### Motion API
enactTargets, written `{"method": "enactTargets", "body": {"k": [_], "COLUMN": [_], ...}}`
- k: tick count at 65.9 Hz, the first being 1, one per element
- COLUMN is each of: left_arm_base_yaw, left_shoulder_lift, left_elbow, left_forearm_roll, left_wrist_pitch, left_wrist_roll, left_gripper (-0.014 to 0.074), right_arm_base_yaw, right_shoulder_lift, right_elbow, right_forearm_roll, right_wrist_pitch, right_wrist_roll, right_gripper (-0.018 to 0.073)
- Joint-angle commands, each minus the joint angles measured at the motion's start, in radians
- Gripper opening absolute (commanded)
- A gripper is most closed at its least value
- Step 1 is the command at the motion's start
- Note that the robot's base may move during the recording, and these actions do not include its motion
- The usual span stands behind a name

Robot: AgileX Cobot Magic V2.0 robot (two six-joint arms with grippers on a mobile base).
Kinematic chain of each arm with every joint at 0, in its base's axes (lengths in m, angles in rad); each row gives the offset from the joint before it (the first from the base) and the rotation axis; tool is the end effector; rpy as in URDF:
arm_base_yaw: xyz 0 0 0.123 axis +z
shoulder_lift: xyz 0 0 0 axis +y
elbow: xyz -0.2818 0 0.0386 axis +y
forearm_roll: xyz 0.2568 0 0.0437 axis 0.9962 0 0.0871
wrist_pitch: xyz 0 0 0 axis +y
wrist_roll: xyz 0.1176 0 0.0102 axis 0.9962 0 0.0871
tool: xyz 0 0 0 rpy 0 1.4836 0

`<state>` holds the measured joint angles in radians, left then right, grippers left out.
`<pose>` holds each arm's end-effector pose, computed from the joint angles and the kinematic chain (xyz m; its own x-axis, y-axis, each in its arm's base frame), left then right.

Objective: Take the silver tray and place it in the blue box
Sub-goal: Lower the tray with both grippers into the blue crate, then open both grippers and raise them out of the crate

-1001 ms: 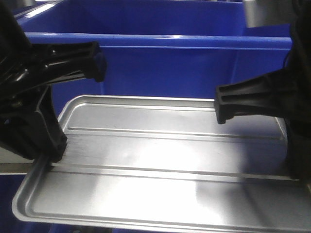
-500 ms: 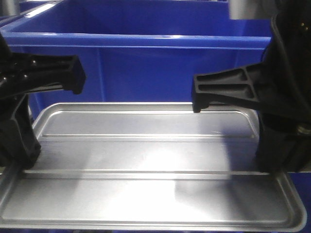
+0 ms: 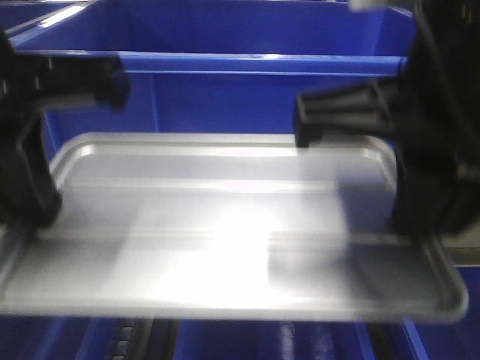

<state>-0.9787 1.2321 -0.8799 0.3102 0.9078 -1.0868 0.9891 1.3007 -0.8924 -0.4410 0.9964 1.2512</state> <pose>0.1607 -0.1880 0.2495 -0.9038 -0.0100 -0.4279 0.0748 0.9807 -0.1809 0.1714 0.1836 0.2377 -0.8910 0.0750 -0.4477 0.0518 0.9966 0.0638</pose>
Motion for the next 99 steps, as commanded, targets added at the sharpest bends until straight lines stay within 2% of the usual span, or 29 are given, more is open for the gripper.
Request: {"method": "enactTargets", "body": {"k": [1, 15, 20, 30, 45, 54, 61, 70, 80, 87, 99], "left_arm_base_yaw": [0.007, 0.016, 0.046, 0.116, 0.227, 0.276, 0.312, 0.359, 0.401, 0.415, 0.415], "left_shoulder_lift": [-0.044, -0.035, -0.015, 0.041, 0.141, 0.215, 0.267, 0.338, 0.417, 0.455, 0.475], "left_elbow": [-0.084, -0.246, -0.298, -0.404, -0.555, -0.624, -0.639, -0.639, -0.639, -0.639, -0.639], "left_forearm_roll": [0.052, 0.058, 0.074, 0.05, 0.047, 0.046, 0.049, 0.054, 0.123, 0.143, 0.143], "left_wrist_pitch": [0.035, 0.049, 0.045, 0.028, -0.114, -0.208, -0.339, -0.504, -0.646, -0.687, -0.672], "left_wrist_roll": [0.045, 0.139, 0.157, 0.279, 0.357, 0.376, 0.376, 0.376, 0.376, 0.376, 0.376], "left_gripper": [-0.0104, -0.0104, -0.0104, -0.0104, -0.0104, -0.0104, -0.0104, -0.0104, -0.0104, -0.0104, -0.0104], "right_arm_base_yaw": [-0.01, -0.026, -0.066, -0.147, -0.291, -0.393, -0.47, -0.538, -0.581, -0.593, -0.593], "right_shoulder_lift": [-0.041, -0.038, -0.032, -0.027, -0.004, 0.042, 0.086, 0.149, 0.212, 0.244, 0.272], "right_elbow": [-0.092, -0.27, -0.318, -0.377, -0.436, -0.454, -0.458, -0.458, -0.458, -0.458, -0.458], "right_forearm_roll": [-0.096, -0.169, -0.169, -0.169, -0.169, -0.169, -0.176, -0.178, -0.199, -0.203, -0.203], "right_wrist_pitch": [0.072, 0.076, 0.048, -0.018, -0.179, -0.348, -0.498, -0.608, -0.709, -0.739, -0.737], "right_wrist_roll": [-0.064, -0.162, -0.22, -0.298, -0.367, -0.381, -0.381, -0.381, -0.381, -0.381, -0.381], "right_gripper": [0.0048, 0.0048, 0.0048, 0.0048, 0.0048, 0.0048, 0.0048, 0.0048, 0.0048, 0.0048, 0.0048]}}
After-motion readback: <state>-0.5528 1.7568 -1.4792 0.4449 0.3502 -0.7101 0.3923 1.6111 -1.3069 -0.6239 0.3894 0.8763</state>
